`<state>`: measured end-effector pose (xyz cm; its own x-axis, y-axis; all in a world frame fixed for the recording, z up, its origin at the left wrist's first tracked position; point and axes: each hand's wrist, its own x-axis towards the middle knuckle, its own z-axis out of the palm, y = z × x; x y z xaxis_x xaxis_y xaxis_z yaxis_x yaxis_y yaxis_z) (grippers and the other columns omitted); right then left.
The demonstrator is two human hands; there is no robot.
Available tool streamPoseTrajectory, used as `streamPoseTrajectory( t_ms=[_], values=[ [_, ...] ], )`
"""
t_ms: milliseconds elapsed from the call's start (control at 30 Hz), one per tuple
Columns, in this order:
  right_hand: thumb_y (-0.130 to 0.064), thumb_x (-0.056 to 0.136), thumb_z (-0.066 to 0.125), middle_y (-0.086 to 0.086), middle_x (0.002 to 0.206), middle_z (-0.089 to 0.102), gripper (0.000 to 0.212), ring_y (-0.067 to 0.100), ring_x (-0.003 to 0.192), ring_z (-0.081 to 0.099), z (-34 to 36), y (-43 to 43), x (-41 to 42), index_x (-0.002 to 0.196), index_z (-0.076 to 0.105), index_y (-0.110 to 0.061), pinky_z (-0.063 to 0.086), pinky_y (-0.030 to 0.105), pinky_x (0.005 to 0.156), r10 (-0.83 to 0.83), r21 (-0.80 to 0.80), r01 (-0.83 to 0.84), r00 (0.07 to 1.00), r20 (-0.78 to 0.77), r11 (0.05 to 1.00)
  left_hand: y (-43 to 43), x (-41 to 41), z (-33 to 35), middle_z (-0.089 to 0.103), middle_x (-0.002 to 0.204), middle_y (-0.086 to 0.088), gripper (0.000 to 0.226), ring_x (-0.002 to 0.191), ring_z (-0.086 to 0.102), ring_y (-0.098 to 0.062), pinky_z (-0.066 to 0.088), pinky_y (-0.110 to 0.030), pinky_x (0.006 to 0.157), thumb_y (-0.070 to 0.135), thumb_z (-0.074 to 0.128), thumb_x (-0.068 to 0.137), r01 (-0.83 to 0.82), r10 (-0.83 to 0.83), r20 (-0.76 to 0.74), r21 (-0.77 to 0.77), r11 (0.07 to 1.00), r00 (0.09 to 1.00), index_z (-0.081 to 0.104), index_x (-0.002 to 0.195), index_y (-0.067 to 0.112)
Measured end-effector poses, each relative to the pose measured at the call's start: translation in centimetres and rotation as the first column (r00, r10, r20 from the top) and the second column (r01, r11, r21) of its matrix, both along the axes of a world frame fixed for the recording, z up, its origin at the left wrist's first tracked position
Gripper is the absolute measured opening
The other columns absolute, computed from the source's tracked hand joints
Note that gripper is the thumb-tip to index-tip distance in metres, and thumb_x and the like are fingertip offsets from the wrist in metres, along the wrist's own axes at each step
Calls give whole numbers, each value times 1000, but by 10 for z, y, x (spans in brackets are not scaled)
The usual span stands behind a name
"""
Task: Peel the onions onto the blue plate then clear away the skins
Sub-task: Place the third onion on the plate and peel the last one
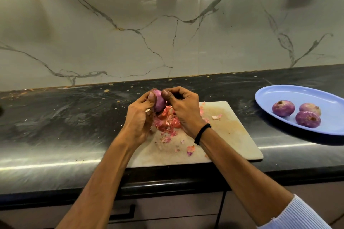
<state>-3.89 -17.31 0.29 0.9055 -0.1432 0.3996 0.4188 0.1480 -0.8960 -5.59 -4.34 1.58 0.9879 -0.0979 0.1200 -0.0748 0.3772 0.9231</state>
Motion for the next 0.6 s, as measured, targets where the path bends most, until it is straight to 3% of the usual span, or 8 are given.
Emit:
streamPoseTrajectory(
  t_ms=[133,300,433,600],
  values=[
    [-12,92,68,-3,84,70,3,13,84,67,-3,2,7,92,71,-12,59,26,77,-202,-155,206,978,41,966,-2,1,-3,68,120,-21,47,113,66,-34,57,-38,94,26,60,88,-25,24,22,21,999,999,62,126,-2],
    [-10,97,62,-5,85,66,9,6,78,60,-6,3,13,97,71,-7,52,12,70,-342,-292,369,929,142,882,-5,0,-1,76,99,-12,28,92,73,-24,61,-33,84,22,54,96,-20,20,8,-3,1000,1000,68,110,3],
    [-13,97,62,0,87,68,9,11,80,64,-5,-5,13,100,68,-8,55,24,70,-285,-179,288,957,43,941,-2,3,1,77,88,-8,23,83,75,-19,61,-28,72,19,49,101,-42,41,-19,-46,998,999,68,104,6],
    [-19,93,66,5,109,71,23,17,105,67,-2,0,3,115,68,-12,58,33,89,-11,-62,12,1000,22,998,3,2,2,73,111,-15,39,103,71,-27,59,-36,88,23,58,90,-94,94,-6,-87,992,996,64,122,2]
  ],
)
